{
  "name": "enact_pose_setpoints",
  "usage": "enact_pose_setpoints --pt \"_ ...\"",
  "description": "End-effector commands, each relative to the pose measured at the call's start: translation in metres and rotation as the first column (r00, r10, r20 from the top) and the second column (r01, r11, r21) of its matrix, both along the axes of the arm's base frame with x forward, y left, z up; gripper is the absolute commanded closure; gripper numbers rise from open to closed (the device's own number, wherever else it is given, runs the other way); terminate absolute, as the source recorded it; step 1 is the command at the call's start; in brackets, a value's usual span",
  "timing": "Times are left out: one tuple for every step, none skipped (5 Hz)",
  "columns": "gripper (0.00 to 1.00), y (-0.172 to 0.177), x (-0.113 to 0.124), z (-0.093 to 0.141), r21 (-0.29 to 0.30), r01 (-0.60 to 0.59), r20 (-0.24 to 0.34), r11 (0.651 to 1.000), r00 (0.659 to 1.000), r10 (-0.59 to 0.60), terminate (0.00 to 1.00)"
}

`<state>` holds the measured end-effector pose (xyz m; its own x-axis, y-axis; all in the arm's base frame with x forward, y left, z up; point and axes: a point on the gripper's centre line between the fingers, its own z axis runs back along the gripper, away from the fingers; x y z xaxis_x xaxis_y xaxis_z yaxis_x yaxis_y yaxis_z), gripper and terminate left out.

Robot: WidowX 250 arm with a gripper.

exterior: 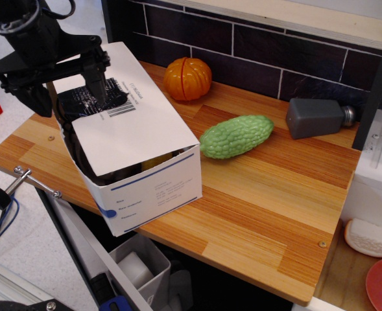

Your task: Open white1fbox flap

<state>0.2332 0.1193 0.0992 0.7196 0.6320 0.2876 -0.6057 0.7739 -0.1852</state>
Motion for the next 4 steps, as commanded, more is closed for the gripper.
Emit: enact_pose_setpoints --pt "0.00 0.006 0.007 0.003 0.040 -0.007 0.123 0.999 0.992 0.002 0.00" --pt "0.00 0.002 0.008 0.001 0.057 -0.025 0.165 0.998 0.986 0.015 0.00" --pt "0.00 0.000 0.014 0.006 0.076 -0.023 0.180 0.997 0.984 0.009 0.00" --pt "0.00 -0.003 0.023 0.018 0.103 -0.014 0.183 0.995 0.983 -0.005 0.00"
